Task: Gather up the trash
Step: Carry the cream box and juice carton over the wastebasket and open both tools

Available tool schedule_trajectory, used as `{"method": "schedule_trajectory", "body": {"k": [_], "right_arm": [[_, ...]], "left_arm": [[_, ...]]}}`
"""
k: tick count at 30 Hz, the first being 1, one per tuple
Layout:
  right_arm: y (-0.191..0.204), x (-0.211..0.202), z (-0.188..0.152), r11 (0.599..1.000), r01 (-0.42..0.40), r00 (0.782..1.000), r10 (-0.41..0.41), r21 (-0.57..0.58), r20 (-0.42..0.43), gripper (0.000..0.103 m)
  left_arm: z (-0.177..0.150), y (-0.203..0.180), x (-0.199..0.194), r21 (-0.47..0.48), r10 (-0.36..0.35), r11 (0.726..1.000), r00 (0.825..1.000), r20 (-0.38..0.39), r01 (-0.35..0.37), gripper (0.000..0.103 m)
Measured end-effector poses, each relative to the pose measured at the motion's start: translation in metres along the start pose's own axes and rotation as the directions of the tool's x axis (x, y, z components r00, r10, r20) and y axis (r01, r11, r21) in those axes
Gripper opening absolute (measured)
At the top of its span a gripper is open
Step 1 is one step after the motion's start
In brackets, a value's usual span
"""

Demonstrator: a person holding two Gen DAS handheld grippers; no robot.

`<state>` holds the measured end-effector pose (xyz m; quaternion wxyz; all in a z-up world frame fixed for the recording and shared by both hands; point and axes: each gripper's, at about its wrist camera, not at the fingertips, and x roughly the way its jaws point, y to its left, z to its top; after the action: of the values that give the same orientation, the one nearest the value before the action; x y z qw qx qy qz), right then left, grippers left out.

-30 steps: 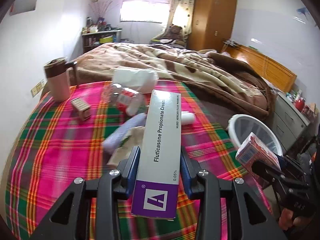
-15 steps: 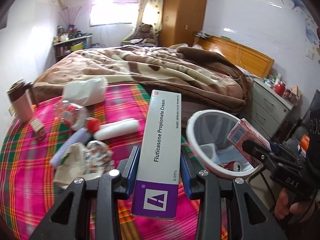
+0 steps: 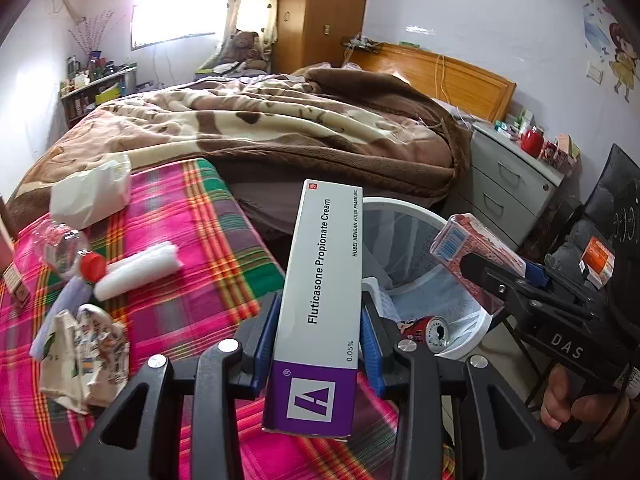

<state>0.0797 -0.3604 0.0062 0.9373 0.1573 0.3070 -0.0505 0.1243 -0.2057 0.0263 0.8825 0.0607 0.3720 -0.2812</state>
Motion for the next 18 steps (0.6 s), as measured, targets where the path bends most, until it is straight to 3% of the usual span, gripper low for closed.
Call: {"method": "schedule_trajectory", "body": {"k": [18], "right_arm": [[-0.029, 0.017, 0.002, 0.997, 0.072, 0.996, -0.070, 0.040, -0.060, 0.060]], "left_arm": [[0.014, -0.034, 0.044, 0.033, -0.033, 0.999, 0.997, -0.074, 0.035, 0.040]]}}
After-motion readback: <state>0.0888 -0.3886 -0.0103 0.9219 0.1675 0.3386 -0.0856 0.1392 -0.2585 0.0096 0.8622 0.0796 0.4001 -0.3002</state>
